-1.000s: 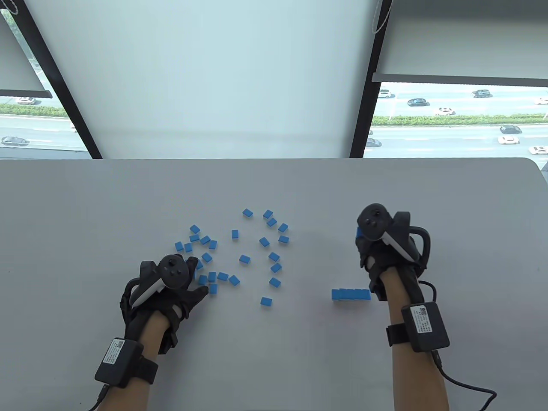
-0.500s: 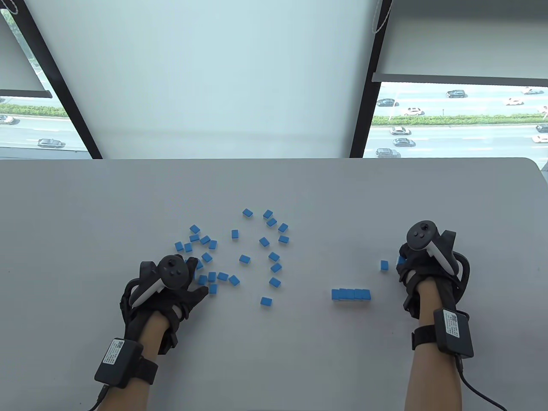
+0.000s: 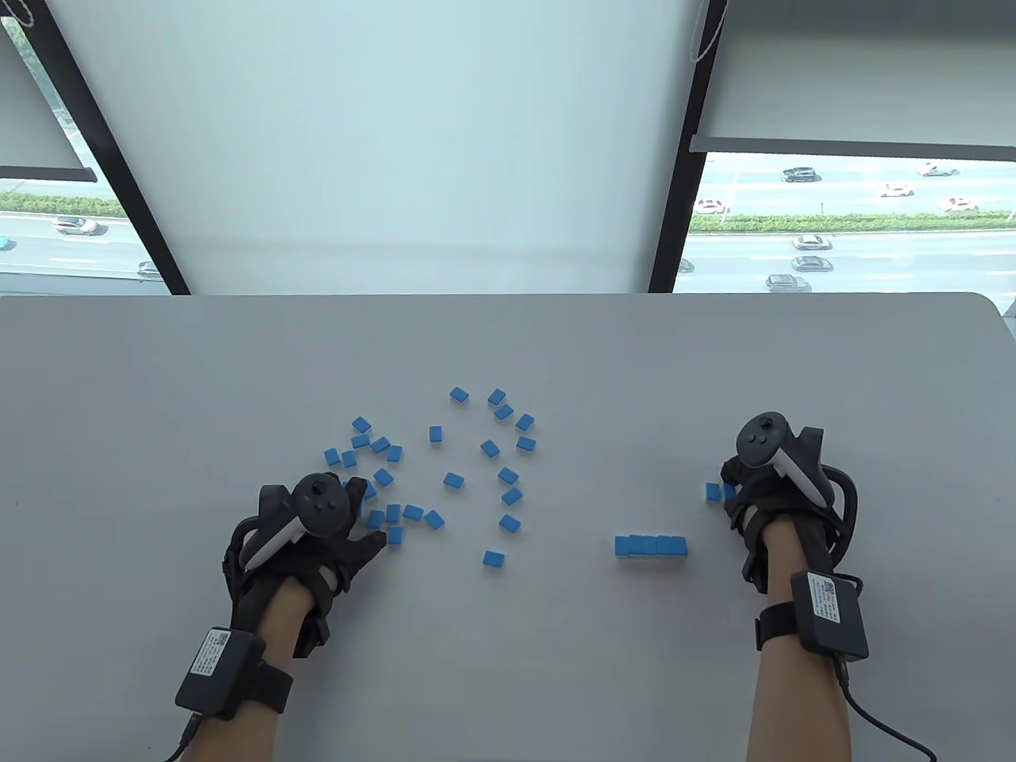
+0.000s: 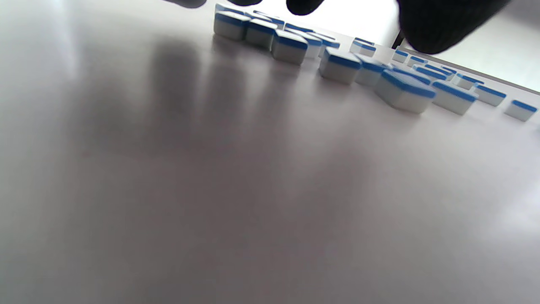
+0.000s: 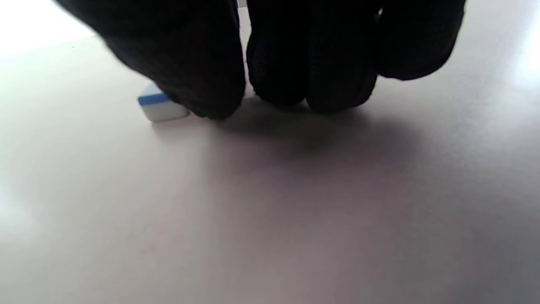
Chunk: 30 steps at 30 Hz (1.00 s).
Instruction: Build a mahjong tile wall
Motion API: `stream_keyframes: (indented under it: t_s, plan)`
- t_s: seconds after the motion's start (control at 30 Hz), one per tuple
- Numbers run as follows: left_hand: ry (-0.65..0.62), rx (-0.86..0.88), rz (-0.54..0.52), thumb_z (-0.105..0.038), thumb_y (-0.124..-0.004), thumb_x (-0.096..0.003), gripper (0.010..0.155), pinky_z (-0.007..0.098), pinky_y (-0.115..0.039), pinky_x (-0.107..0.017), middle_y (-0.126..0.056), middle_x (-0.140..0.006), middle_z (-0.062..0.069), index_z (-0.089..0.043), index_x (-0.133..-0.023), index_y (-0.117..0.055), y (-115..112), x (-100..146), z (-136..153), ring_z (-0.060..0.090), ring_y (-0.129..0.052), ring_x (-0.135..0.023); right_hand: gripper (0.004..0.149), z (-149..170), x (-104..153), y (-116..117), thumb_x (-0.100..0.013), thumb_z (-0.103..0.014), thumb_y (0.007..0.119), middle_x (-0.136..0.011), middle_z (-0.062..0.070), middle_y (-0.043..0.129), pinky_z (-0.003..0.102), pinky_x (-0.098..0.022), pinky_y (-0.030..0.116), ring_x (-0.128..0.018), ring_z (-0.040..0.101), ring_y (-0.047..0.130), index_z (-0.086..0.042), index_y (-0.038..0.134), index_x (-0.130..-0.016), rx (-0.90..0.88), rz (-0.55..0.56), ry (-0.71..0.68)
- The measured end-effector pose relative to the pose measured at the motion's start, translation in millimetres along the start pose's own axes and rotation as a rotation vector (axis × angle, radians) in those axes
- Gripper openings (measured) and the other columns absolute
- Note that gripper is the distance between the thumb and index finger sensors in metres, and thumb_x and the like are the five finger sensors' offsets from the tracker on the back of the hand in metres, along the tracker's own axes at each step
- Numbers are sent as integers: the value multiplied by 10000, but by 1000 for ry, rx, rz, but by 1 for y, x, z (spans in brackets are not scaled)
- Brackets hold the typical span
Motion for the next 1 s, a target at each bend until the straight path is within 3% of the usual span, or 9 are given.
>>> stream_keyframes:
  t_s: [0.3,0.47,0.6,0.8,1.0]
  plan:
    - [6,0,0,-680,-647,-427,844,757,-244,-650,-269,-1195,65,-322,-1121,-327,0,0,0,481,-332,-1064,595,-17,6,-13,-420,-336,930,-847,11,823,518,-561,746,-659,326,899,-339,682,-960,-5,42,-40]
    - [9,0,-3,-680,-647,-428,843,757,-244,-649,-269,-1195,64,-322,-1121,-328,1,0,1,481,-331,-1064,620,-64,27,-34,-419,-375,916,-878,14,804,521,-569,739,-676,321,893,-296,661,-978,-27,155,-165]
    - [7,0,-7,-680,-647,-428,843,757,-245,-649,-269,-1195,63,-323,-1121,-326,1,0,1,480,-330,-1065,626,-111,47,-37,-423,-387,911,-930,12,772,523,-586,729,-710,320,881,-315,644,-985,-6,204,-301]
    - [17,-7,2,-680,-646,-428,841,757,-244,-649,-270,-1194,64,-323,-1120,-328,0,-2,3,481,-332,-1063,630,-194,88,-12,-426,-387,908,-963,-5,757,528,-607,719,-755,321,872,-357,629,-990,116,209,-535]
    - [21,-9,4,-680,-647,-428,841,757,-244,-649,-271,-1195,62,-323,-1120,-329,0,-2,3,480,-334,-1064,621,-240,109,29,-425,-375,912,-979,-21,770,524,-628,725,-801,309,887,-412,634,-979,314,177,-647]
Point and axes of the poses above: the tracker on the back of each hand, its own z axis roughly to the little-finger side, its own x axis roughly from the fingertips to the wrist, y = z × x, the point moved 1 cm from there along -x, roughly from the wrist to the fingertips
